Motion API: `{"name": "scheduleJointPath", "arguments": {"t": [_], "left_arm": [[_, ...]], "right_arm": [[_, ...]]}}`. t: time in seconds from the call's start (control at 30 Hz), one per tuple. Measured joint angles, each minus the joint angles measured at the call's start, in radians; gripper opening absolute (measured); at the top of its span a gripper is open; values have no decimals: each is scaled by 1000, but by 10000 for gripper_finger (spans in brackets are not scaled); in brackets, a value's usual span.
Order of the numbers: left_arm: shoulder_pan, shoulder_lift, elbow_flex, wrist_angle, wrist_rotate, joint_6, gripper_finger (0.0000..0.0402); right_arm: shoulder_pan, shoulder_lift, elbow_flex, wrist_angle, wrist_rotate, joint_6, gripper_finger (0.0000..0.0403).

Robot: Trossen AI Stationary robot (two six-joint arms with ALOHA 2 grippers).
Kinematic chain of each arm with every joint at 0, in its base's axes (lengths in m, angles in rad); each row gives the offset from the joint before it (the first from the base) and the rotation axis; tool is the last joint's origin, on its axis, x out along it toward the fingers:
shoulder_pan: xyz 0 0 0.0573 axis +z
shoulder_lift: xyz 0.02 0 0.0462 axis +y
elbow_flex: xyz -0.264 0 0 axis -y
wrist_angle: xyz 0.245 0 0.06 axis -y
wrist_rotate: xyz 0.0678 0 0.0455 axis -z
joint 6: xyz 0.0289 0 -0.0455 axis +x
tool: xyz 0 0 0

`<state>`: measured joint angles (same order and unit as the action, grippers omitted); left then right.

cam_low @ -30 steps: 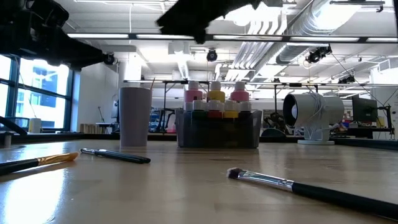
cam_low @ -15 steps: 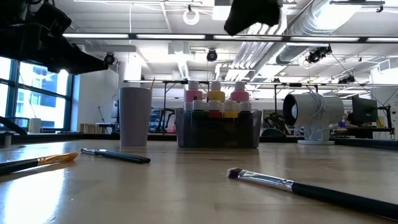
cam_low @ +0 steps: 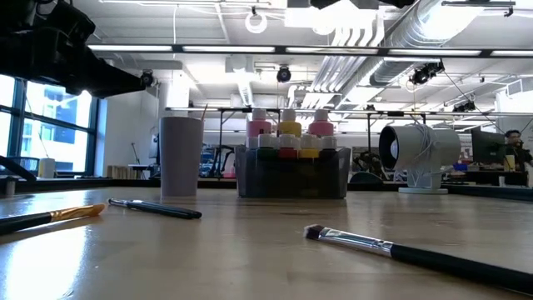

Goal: Pick & Place Paint Supplies
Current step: Put the silver paint brush into the purple cup

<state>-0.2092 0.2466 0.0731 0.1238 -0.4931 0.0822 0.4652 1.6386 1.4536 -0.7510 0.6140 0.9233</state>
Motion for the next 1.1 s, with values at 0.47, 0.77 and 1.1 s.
{"name": "scheduleJointPath", "arguments": {"t": [0.47, 0.77, 1.1], "left_arm": [[0, 0, 0, -1, 1, -36, 165], [0, 0, 0, -3, 2, -83, 165], [0, 0, 0, -22, 3, -89, 165]], "right_arm": [[5, 121, 0, 205, -272, 175, 4], [6, 221, 0, 285, -338, 203, 4], [10, 234, 29, 180, -300, 242, 4]]}}
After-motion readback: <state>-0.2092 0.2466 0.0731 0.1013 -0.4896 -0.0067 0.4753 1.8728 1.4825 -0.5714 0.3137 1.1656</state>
